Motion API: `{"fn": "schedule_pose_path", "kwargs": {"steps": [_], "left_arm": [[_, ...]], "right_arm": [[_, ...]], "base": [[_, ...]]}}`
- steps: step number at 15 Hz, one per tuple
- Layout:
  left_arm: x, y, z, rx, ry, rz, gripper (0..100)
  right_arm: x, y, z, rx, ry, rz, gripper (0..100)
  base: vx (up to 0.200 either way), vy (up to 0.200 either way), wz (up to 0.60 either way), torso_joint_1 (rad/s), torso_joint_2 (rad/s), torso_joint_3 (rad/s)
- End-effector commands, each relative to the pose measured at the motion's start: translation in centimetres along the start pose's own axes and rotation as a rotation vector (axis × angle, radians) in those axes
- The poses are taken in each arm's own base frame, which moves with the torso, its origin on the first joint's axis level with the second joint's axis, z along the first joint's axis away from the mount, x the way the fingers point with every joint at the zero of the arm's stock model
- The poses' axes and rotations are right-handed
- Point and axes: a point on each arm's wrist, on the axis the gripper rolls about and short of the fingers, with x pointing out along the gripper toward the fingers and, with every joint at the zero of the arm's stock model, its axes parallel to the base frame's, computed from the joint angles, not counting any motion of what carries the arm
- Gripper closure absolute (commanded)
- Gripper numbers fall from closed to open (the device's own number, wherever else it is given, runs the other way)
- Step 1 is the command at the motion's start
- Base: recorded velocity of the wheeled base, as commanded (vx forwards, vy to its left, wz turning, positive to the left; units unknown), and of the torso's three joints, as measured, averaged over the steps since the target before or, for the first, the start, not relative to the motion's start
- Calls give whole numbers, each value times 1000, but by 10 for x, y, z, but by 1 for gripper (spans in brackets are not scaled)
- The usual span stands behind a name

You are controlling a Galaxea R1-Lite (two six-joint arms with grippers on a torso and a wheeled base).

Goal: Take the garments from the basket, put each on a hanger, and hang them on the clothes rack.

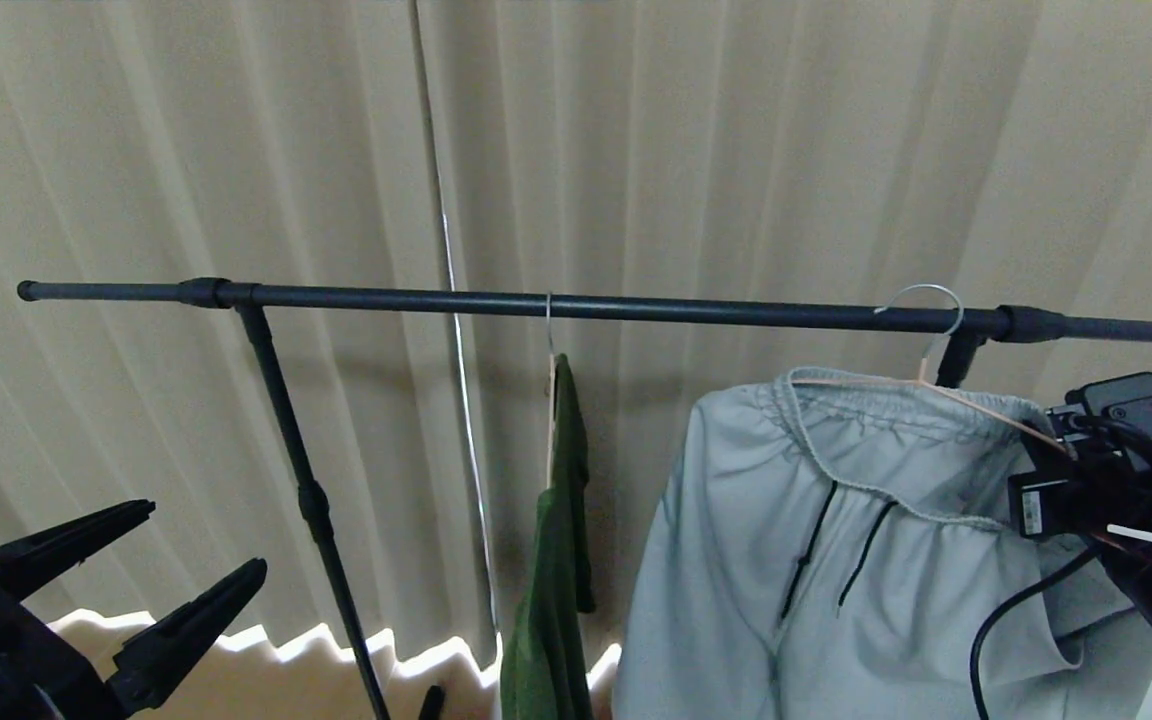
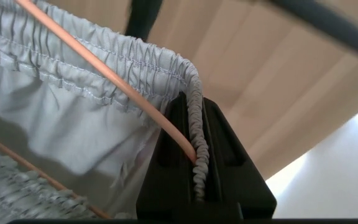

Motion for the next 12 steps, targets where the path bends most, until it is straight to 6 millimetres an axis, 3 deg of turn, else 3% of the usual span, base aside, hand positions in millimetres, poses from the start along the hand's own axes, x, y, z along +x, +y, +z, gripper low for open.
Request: {"fn": "schedule_pose_path", "kwargs": {"steps": [1,5,8,12], "left_arm": [[-3,-1,1,4,-15,0,0],[-2,0,1,1,-12,3,0],[-9,-1,6,11,-55,10,0],[-15,-1,10,22,-97,15,0]], "right_arm": [[-3,0,1,-5,1,-9,100],[0,3,7,-66,16,-91,100],[21,6,20,-183,37,-166,100],[19,21,23,-267,65,-114,100]], "base": [[0,0,0,0,0,0],[0,0,0,0,0,0],[0,0,0,0,0,0],[0,0,0,0,0,0]]}}
